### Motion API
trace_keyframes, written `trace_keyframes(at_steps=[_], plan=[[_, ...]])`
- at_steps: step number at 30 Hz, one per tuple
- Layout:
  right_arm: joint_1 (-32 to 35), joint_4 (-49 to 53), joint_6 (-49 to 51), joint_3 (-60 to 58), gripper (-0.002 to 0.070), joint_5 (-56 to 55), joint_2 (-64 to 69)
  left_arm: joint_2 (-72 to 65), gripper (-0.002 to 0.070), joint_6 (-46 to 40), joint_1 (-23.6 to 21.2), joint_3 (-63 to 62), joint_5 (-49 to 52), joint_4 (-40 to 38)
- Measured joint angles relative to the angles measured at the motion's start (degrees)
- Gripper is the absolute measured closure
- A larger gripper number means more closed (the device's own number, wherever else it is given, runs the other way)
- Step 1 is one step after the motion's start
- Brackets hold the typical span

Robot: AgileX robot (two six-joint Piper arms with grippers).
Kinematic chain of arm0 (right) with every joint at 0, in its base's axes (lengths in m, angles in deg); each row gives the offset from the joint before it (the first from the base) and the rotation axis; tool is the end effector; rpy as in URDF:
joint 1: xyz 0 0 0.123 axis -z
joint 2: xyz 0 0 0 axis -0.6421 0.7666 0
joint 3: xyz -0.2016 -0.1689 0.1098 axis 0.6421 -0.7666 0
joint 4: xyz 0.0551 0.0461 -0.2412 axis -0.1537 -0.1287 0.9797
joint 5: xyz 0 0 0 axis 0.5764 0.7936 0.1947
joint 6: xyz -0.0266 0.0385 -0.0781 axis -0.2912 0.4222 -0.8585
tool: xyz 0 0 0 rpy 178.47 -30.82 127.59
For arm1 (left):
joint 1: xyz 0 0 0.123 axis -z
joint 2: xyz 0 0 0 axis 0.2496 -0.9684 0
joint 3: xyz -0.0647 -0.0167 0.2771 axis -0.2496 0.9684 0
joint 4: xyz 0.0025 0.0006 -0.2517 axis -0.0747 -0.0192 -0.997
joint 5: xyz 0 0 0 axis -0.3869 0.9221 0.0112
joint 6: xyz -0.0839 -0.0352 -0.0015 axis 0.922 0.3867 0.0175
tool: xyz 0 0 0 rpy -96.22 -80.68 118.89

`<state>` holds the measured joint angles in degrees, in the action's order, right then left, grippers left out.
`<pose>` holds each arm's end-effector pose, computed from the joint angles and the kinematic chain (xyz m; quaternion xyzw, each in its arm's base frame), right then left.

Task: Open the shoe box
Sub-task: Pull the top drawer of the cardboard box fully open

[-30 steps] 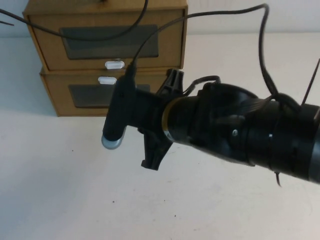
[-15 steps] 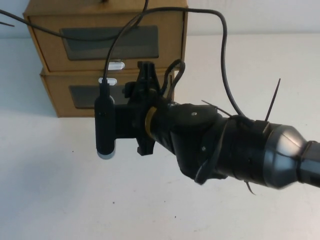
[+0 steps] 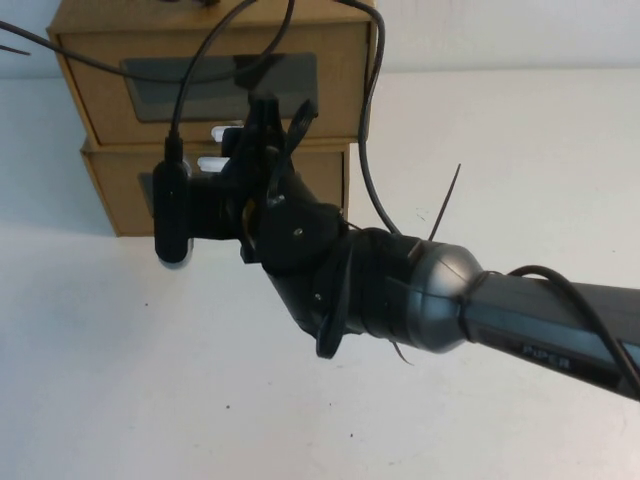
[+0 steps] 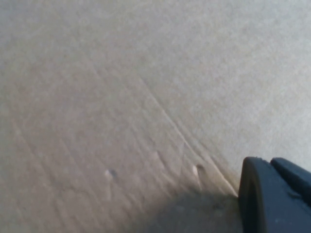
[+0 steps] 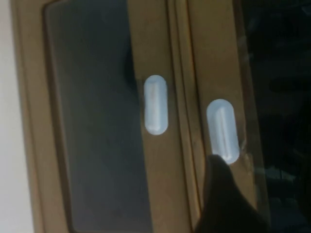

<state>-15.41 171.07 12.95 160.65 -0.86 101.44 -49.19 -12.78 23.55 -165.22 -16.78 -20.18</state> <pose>0.3106 0.3674 0.2753 -0.5811 0.5321 -0.2500 0.5627 0.4382 -0.1110 0.4112 0.2451 0.8653 -0.2018 0.3879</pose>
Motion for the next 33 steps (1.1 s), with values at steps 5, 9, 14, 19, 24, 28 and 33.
trace_keyframes(at_steps=[5,9,14,19,24,28,33], plan=[[0.2,0.0,0.0,3.4,0.0373,0.2,2.3,0.0,0.068,0.0,0.0,0.0,0.0,0.0],[1.0,0.1,0.0,4.5,0.0381,-1.8,3.3,0.0,0.068,0.1,0.0,0.0,0.0,0.0],[2.4,0.2,0.0,4.9,0.0403,-3.5,3.9,0.0,0.068,0.1,0.0,0.0,0.0,0.0],[3.6,0.3,0.0,5.8,0.041,-4.4,5.1,0.0,0.068,0.1,0.0,0.0,0.0,0.0],[3.8,0.4,0.0,7.5,0.0438,-4.9,6.3,0.0,0.068,0.1,0.0,0.0,0.0,0.0],[3.8,0.4,0.0,8.6,0.0456,-5.1,7.5,0.0,0.068,0.1,0.0,0.0,0.0,0.0],[4.1,0.4,0.0,9.3,0.0461,-6.2,8.5,0.0,0.068,0.1,0.0,0.0,0.0,0.0]])
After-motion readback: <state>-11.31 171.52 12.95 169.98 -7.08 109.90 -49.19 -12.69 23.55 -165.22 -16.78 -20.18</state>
